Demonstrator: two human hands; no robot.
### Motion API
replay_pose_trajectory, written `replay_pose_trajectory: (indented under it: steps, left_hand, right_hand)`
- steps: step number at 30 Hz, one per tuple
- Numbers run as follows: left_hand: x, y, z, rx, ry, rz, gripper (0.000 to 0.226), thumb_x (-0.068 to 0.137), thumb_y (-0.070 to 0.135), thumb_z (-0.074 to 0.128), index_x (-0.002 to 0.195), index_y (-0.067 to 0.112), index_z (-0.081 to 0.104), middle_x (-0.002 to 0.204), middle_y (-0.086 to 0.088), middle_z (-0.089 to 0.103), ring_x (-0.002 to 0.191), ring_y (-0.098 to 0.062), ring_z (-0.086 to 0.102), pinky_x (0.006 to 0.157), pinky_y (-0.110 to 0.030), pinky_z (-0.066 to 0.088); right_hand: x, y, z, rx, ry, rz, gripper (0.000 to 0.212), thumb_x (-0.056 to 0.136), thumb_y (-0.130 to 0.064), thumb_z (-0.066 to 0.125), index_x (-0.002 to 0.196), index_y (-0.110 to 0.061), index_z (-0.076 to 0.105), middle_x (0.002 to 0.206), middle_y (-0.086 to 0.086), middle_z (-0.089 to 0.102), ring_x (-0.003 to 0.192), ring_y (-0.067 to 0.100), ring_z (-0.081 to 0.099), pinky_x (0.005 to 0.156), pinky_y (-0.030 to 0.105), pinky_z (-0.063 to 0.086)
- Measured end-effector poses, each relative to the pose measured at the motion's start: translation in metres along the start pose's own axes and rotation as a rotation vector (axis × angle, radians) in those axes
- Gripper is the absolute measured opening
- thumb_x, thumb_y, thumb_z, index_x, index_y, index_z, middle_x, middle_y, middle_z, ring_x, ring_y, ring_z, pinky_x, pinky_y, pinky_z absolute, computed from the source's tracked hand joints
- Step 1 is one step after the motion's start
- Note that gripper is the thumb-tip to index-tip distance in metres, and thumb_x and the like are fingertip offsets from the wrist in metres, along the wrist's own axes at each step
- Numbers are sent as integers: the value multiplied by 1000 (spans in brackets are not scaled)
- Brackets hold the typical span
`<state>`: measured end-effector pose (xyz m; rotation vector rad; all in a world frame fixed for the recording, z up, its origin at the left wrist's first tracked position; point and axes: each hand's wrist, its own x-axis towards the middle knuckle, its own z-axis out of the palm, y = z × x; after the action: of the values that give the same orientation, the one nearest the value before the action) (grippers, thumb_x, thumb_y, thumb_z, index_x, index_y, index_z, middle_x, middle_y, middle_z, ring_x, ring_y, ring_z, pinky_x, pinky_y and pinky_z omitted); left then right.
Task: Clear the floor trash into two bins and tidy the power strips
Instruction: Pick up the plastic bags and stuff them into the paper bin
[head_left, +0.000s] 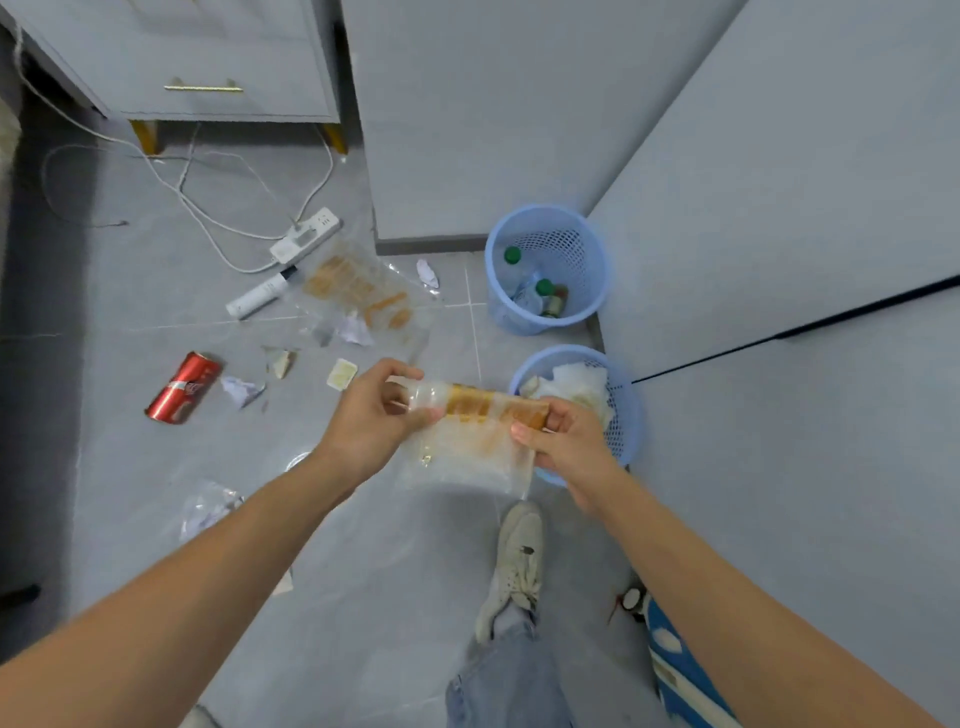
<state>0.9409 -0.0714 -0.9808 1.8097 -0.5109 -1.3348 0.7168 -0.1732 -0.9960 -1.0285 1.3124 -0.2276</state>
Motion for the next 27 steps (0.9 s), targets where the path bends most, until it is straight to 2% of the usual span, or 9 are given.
replay_pose_trajectory:
  steps: [2, 4, 9, 14, 16, 19, 22, 25, 27]
  left_hand:
    - [18, -9, 45, 32, -14, 9, 49, 80, 7, 84, 119, 21, 59, 100, -5, 60, 83, -17, 60, 74, -28, 53]
    - [35, -17, 85, 106, -10, 16, 52, 82, 11, 82, 125, 23, 55, 109, -1, 59, 93, -18, 60, 82, -32, 54]
    - [71, -37, 160, 375, -169, 118, 34, 85, 10, 75, 115, 23, 64, 108, -2, 66, 98, -21, 64, 82, -20, 51]
    - [117, -75, 215, 798, -350, 242, 56, 90, 22, 69, 144, 26, 53, 143, 1, 50, 132, -20, 48, 105, -39, 45]
    - [136, -92, 232, 957, -390, 237, 61, 91, 25, 68, 149, 28, 47, 151, 2, 41, 136, -23, 42, 105, -44, 47]
    - [156, -118, 248, 1127, -431, 219, 65, 91, 23, 67, 151, 26, 42, 156, -1, 32, 138, -28, 38, 105, -44, 46]
    - [167, -135, 256, 1181, -420, 233, 62, 91, 20, 69, 148, 27, 46, 153, -3, 33, 134, -29, 40, 101, -44, 50]
    - [171, -143, 261, 1244, -406, 260, 53, 92, 19, 67, 142, 26, 52, 144, -4, 38, 128, -27, 43, 95, -43, 53]
    - [173, -148, 262, 1300, -445, 236, 48, 93, 21, 64, 139, 25, 54, 141, -5, 39, 127, -26, 43, 94, -42, 54]
  right_hand:
    - [14, 15, -45, -19, 105, 11, 17, 86, 3, 74, 93, -12, 73, 93, 10, 76, 93, 29, 74, 78, 47, 64]
    - [31, 30, -87, -39, 242, 24, 18, 83, 4, 76, 96, -9, 72, 95, 12, 75, 92, 30, 72, 86, 54, 61]
    - [80, 65, -138, -194, 409, 37, 22, 79, 0, 78, 80, -21, 69, 89, 7, 75, 89, 29, 72, 84, 50, 61]
    - [139, 105, -136, -363, 381, -19, 24, 79, -11, 80, 75, -28, 64, 73, -12, 68, 67, 1, 63, 58, 18, 48]
    - [158, 121, -135, -450, 374, -30, 22, 79, -15, 80, 83, -29, 63, 80, -13, 68, 73, 5, 64, 56, 11, 43]
    - [172, 139, -134, -796, 406, -109, 39, 78, -20, 80, 112, -24, 61, 111, -1, 66, 100, 20, 62, 75, 33, 52]
    - [171, 151, -132, -1175, 398, -357, 40, 75, -12, 78, 111, -15, 59, 119, 7, 52, 107, 27, 53, 74, 36, 50]
    - [167, 160, -129, -1169, 188, -305, 31, 84, -10, 73, 111, -13, 58, 121, 6, 52, 97, 27, 59, 67, 34, 46]
    - [169, 164, -128, -1167, 91, -197, 37, 87, -13, 73, 120, -16, 57, 133, 4, 48, 100, 27, 62, 74, 38, 52]
